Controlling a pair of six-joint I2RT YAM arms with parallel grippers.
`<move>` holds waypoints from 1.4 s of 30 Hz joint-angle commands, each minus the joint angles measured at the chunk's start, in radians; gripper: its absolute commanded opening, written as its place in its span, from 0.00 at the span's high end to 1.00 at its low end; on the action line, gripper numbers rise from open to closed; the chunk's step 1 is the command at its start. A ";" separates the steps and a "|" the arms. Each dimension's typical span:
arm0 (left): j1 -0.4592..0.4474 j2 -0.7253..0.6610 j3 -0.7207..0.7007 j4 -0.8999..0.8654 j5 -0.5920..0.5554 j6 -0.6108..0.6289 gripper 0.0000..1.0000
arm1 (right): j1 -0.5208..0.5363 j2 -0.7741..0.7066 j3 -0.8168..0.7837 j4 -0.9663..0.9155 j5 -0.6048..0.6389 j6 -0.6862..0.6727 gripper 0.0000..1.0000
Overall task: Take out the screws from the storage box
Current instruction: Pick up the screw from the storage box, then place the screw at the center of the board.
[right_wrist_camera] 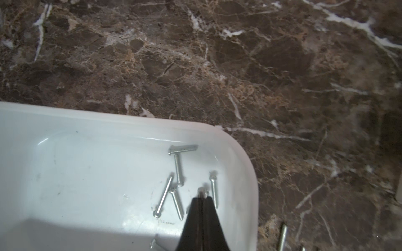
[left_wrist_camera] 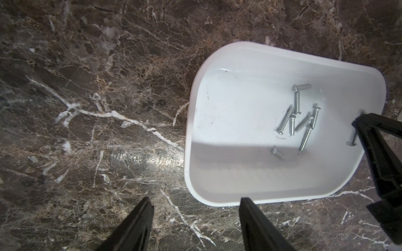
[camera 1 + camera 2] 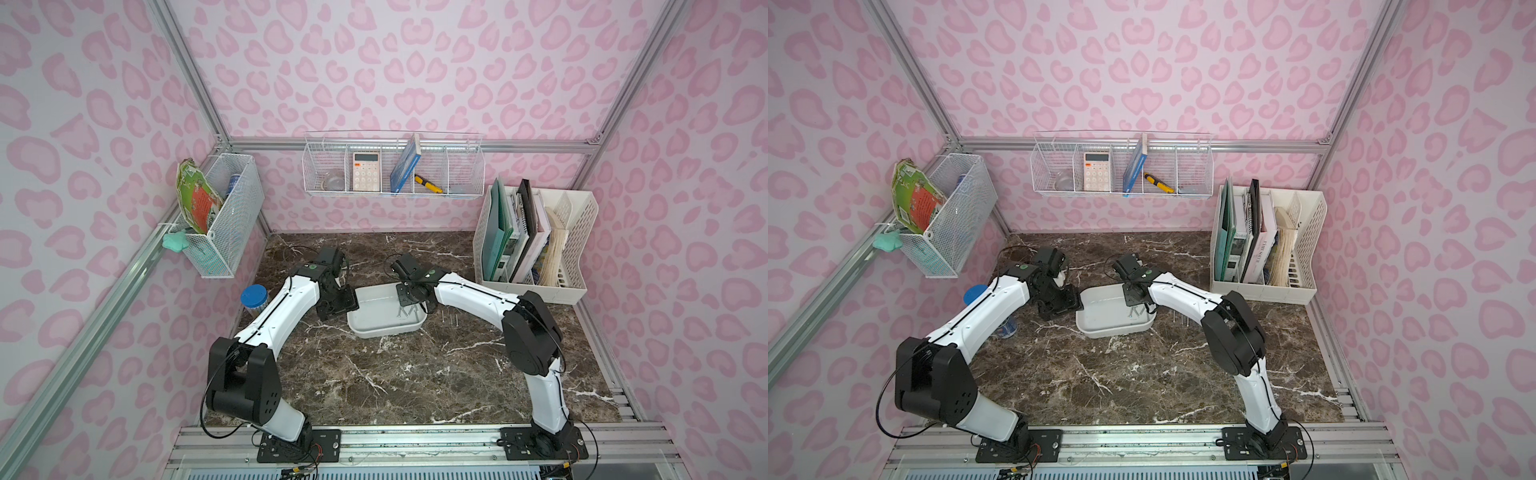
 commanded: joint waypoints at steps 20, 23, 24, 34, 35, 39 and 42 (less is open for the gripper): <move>0.002 0.039 0.015 -0.027 0.013 0.026 0.33 | -0.112 -0.408 -0.612 0.216 -0.014 0.203 0.92; 0.002 0.048 0.018 -0.032 0.011 0.029 0.33 | -0.128 -0.394 -0.629 0.229 -0.030 0.202 0.92; 0.001 0.051 0.018 -0.034 0.013 0.030 0.33 | -0.130 -0.388 -0.632 0.235 -0.032 0.197 0.92; 0.001 0.052 0.020 -0.037 0.012 0.034 0.33 | -0.137 -0.319 -0.606 0.251 -0.039 0.194 0.91; 0.000 0.052 0.021 -0.036 0.012 0.034 0.33 | -0.137 -0.314 -0.604 0.251 -0.040 0.195 0.90; -0.001 0.051 0.021 -0.036 0.023 0.034 0.33 | -0.138 -0.283 -0.592 0.237 -0.038 0.197 0.90; 0.000 0.048 0.020 -0.034 0.023 0.032 0.33 | -0.138 -0.274 -0.589 0.238 -0.041 0.199 0.89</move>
